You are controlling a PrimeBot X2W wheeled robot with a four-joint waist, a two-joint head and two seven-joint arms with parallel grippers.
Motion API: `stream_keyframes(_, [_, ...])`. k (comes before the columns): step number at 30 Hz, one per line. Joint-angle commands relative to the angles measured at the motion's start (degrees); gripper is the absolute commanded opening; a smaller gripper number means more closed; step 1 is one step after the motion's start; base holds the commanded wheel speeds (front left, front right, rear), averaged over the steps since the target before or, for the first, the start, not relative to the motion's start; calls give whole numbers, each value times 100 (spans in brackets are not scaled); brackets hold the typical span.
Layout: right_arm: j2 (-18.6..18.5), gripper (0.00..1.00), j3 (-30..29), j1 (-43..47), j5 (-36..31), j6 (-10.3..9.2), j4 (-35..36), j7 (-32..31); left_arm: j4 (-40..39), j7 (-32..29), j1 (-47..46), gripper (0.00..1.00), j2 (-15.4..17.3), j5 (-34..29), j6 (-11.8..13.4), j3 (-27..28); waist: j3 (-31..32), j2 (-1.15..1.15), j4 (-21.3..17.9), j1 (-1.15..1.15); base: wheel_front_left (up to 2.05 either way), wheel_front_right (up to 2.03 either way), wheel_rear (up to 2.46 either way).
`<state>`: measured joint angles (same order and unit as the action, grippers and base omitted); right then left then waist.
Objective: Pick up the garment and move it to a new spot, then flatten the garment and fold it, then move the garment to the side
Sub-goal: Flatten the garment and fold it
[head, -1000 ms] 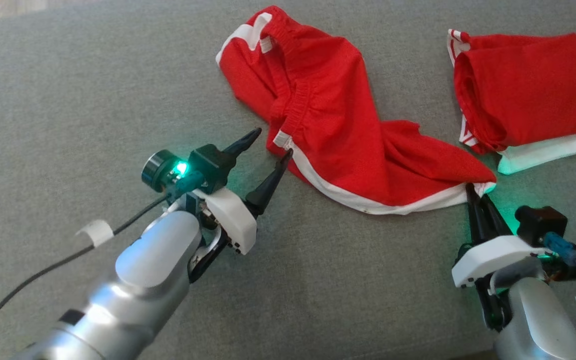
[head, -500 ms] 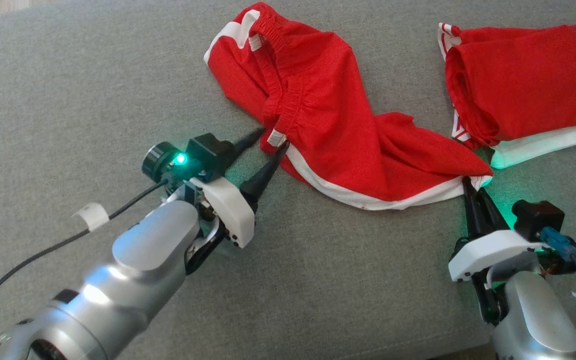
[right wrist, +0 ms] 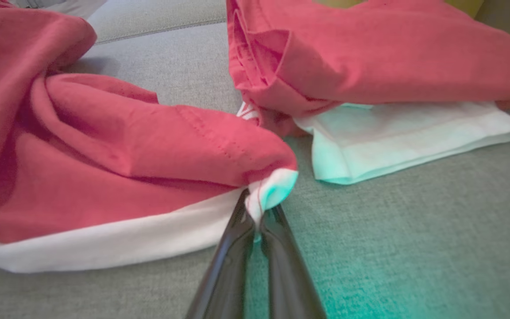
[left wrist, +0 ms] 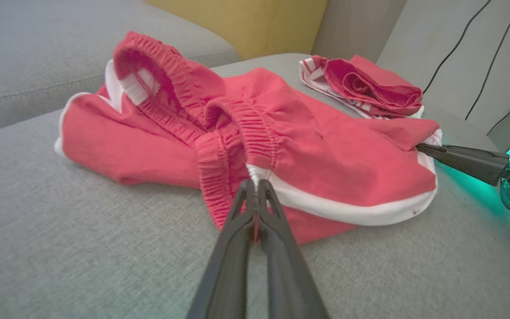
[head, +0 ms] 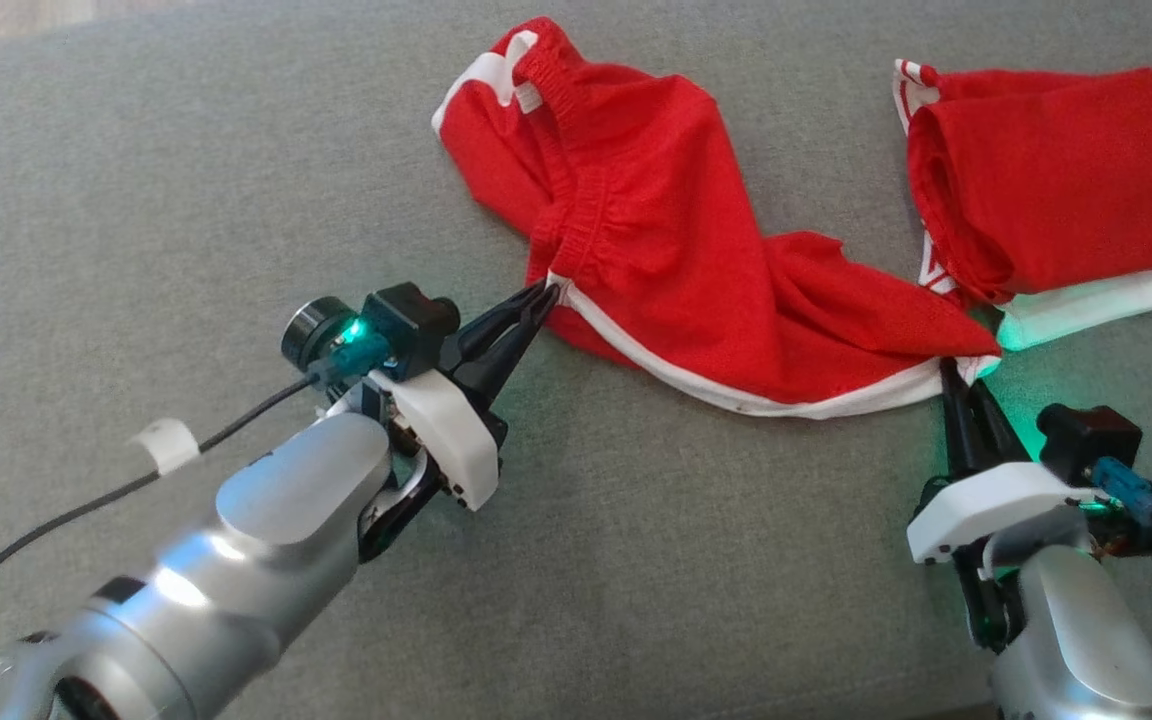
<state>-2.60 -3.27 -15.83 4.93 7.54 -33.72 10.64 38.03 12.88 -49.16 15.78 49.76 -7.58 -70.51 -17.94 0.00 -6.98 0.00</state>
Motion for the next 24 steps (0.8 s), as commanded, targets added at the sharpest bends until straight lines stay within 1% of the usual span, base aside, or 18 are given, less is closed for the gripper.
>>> stream_keyframes(1, [-28,0,111,-51,-49,-5,112,18,-84,79,-266,0,144,37,9,128,35,0,33,0,0,0,0])
stream_keyframes(7, [-28,0,50,-47,-79,-5,176,-27,-83,180,-202,0,180,35,9,150,205,0,132,0,0,0,0])
stream_keyframes(11, [-28,0,35,-53,-49,-5,326,-14,-153,204,-135,0,259,-66,17,306,361,0,175,0,0,0,0])
stream_keyframes(13, [-28,0,71,-90,-32,-5,465,-31,-308,208,-78,0,334,-151,68,484,465,0,174,0,0,0,0])
stream_keyframes(17, [-28,0,96,-245,72,-5,943,-106,-763,210,78,0,588,-388,253,898,702,0,213,0,0,0,0])
stream_keyframes(19, [-34,0,156,-369,15,-5,1260,-205,-1009,210,139,0,750,-459,342,1114,827,0,236,0,0,0,0])
stream_keyframes(24, [-314,0,403,-890,-78,-5,2124,-647,-1566,191,29,0,1201,-536,543,1483,1175,0,351,0,0,0,0])
